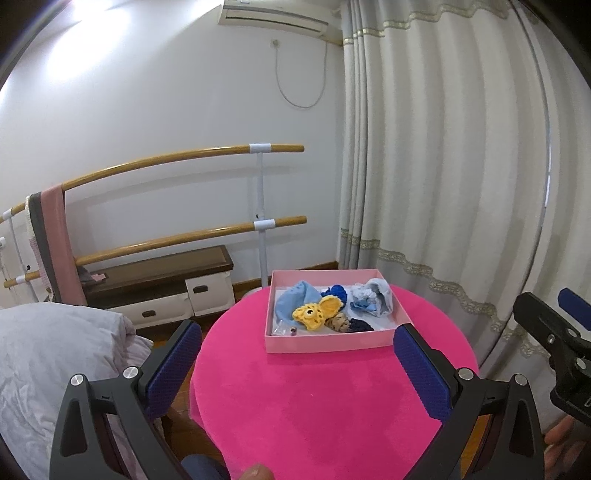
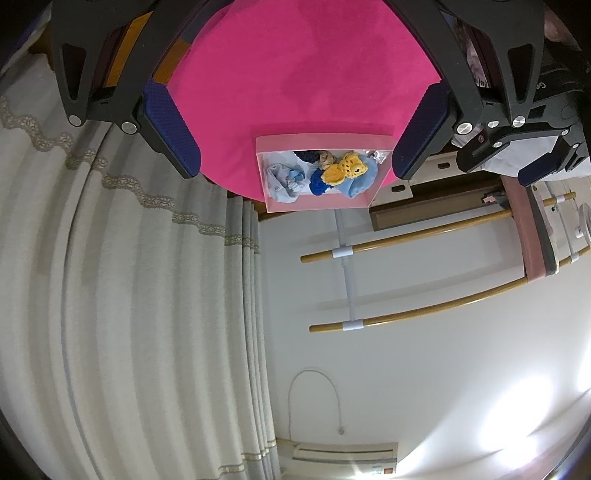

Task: Organize soft objects

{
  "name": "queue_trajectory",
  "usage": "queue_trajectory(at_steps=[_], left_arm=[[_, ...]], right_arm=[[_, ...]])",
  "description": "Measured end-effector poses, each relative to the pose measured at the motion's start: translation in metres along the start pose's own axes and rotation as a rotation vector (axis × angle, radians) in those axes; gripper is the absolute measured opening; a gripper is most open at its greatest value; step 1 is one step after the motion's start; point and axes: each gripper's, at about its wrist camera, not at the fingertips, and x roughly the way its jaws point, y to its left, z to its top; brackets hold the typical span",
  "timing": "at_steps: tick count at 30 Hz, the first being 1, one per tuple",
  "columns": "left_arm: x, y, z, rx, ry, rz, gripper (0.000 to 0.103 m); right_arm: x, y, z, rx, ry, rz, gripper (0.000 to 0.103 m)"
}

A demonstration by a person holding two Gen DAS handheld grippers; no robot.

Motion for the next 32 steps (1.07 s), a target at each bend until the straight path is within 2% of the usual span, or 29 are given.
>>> queue_trajectory(at_steps=[21, 32], left_arm=[[0.001, -0.008, -0.005, 0.0, -0.011, -0.003, 0.103], [-0.003, -0.015, -0.014, 0.008, -0.05, 0.014, 0.103]], right_arm=[[-0.004, 0.002, -0.002, -0.004, -0.007, 0.001, 0.103], [-0.005, 0.001, -0.002, -0.004, -0.009, 0.003, 0.103]])
